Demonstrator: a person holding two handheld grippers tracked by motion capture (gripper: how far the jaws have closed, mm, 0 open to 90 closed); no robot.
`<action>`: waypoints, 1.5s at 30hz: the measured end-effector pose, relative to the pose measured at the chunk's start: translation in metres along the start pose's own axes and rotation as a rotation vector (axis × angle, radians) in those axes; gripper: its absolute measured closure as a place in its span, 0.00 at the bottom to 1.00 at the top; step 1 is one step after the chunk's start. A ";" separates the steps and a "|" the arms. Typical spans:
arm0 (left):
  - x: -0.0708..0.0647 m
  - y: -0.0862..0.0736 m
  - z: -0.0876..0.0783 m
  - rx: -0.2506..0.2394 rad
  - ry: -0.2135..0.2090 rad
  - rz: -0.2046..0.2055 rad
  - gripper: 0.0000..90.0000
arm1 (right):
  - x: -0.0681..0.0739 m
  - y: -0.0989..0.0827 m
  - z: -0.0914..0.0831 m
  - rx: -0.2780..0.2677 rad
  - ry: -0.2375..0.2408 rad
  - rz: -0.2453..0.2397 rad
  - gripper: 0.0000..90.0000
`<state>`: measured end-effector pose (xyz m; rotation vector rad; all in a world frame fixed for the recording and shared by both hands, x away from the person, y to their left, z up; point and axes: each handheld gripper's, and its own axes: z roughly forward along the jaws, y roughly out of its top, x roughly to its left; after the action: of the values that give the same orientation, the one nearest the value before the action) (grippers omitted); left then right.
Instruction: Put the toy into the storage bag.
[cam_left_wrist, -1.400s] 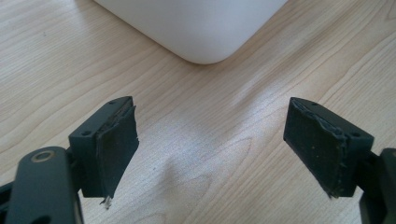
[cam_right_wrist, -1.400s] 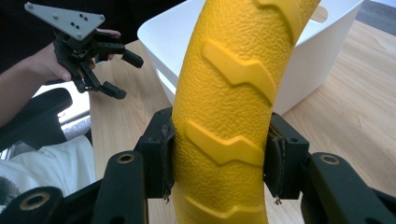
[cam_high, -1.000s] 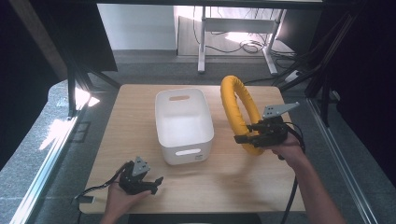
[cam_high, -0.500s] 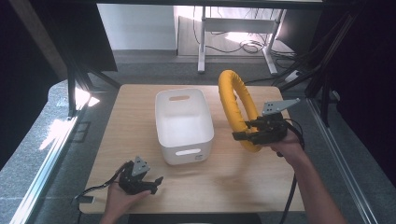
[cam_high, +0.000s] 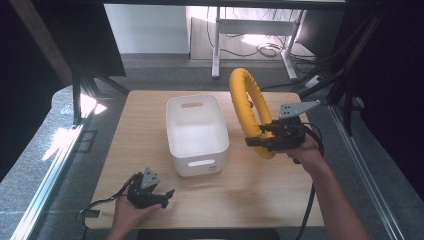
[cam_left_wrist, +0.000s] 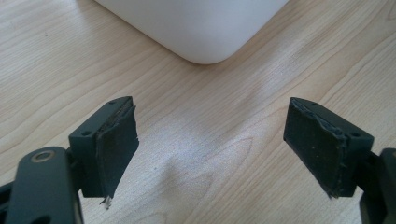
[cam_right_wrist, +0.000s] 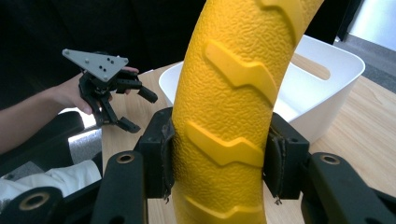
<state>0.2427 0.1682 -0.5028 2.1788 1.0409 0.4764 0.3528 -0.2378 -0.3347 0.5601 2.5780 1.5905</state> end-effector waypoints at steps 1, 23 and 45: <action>0.000 0.000 0.000 0.000 0.000 0.000 0.20 | 0.000 0.001 0.000 0.000 0.000 0.000 0.57; 0.000 0.000 0.000 0.002 0.001 -0.001 0.20 | 0.005 0.023 0.005 -0.020 0.018 -0.030 0.57; 0.000 0.000 0.000 0.002 0.002 0.001 0.20 | 0.008 0.039 0.014 -0.030 0.039 -0.049 0.57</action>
<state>0.2432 0.1683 -0.5029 2.1811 1.0424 0.4784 0.3591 -0.2075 -0.3064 0.4649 2.5701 1.6381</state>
